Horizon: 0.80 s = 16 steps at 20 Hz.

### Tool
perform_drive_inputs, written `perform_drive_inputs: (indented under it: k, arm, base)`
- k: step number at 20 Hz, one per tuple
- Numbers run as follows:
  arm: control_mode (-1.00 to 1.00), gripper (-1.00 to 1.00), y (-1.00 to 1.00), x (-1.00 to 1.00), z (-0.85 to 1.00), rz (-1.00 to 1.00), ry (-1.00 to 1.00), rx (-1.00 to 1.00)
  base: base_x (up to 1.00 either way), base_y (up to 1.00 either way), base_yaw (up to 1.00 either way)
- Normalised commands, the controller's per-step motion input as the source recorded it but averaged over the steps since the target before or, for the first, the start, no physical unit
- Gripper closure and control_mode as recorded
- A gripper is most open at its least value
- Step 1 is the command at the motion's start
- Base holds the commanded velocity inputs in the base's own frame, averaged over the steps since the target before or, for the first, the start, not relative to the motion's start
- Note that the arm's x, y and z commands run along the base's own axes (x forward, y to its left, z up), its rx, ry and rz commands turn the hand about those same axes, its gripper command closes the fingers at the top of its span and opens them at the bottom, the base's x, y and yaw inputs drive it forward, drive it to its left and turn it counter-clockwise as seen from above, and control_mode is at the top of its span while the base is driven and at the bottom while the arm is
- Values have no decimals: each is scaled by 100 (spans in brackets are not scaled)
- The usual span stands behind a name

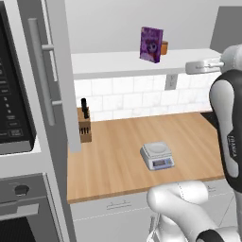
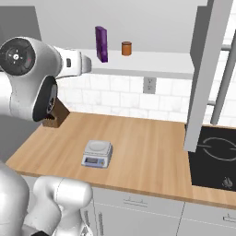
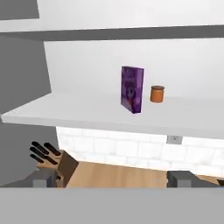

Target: Pick the cereal and place it on the digital scale for weighing, and close the cabinet.

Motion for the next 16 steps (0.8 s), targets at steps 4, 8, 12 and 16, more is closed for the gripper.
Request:
perform_drive_inputs:
  k: [4, 8, 12, 16]
  arm:
    - [-100, -100, -8, 34, 0, 0, -44, 6]
    - [-100, -100, -3, 56, 0, 0, -1, 1]
    - [-100, -100, -13, 71, 1, 2, 12, 0]
    - [-100, -100, -8, 67, 0, 1, 2, 0]
  base:
    - [0, 0, 0]
    - [0, 0, 0]
    - [0, 0, 0]
    - [0, 0, 0]
